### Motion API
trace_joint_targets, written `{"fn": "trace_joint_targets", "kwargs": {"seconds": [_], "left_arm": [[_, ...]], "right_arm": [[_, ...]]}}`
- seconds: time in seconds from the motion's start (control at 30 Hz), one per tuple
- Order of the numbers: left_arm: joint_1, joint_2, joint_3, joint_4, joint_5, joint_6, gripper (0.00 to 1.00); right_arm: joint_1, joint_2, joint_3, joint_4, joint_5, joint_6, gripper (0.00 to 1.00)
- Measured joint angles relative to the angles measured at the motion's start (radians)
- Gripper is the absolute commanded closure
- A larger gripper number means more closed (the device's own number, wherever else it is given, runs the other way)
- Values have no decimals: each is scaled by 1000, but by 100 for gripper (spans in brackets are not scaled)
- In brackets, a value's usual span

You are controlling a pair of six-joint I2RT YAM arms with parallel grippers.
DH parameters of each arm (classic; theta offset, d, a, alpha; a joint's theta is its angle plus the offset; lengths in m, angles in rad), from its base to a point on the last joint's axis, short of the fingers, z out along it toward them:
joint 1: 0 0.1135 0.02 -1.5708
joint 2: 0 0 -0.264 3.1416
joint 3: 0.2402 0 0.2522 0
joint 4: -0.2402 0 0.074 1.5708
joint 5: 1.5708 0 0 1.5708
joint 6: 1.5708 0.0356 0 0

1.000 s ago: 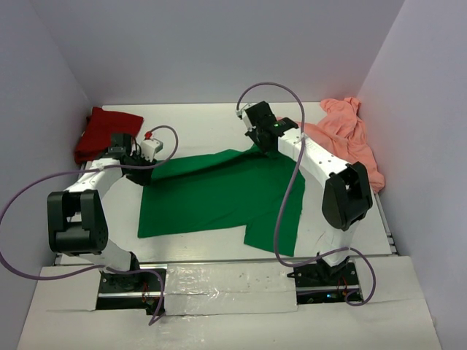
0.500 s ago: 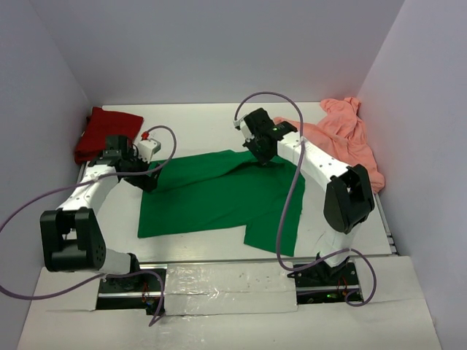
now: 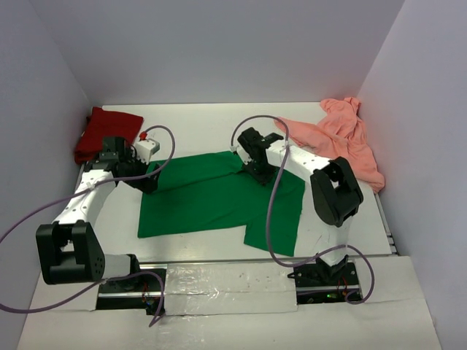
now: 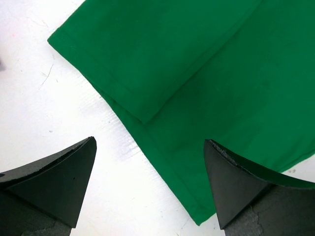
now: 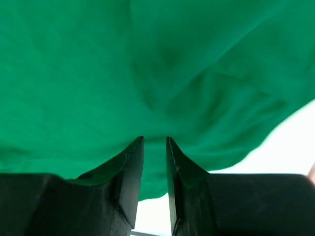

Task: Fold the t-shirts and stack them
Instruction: Fold the flattened tshirt in 1/3 of the way

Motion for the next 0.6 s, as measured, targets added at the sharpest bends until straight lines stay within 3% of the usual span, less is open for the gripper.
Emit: {"fn": "trace_joint_targets", "kwargs": {"seconds": [0.23, 0.43, 0.6], "left_arm": [[0, -52, -16, -11, 21, -5, 1], [0, -89, -56, -10, 27, -20, 1], [0, -132, -83, -8, 30, -42, 1]], "right_arm": [[0, -52, -165, 137, 30, -21, 63], [-6, -151, -259, 373, 173, -57, 62], [-71, -162, -266, 472, 214, -54, 59]]}}
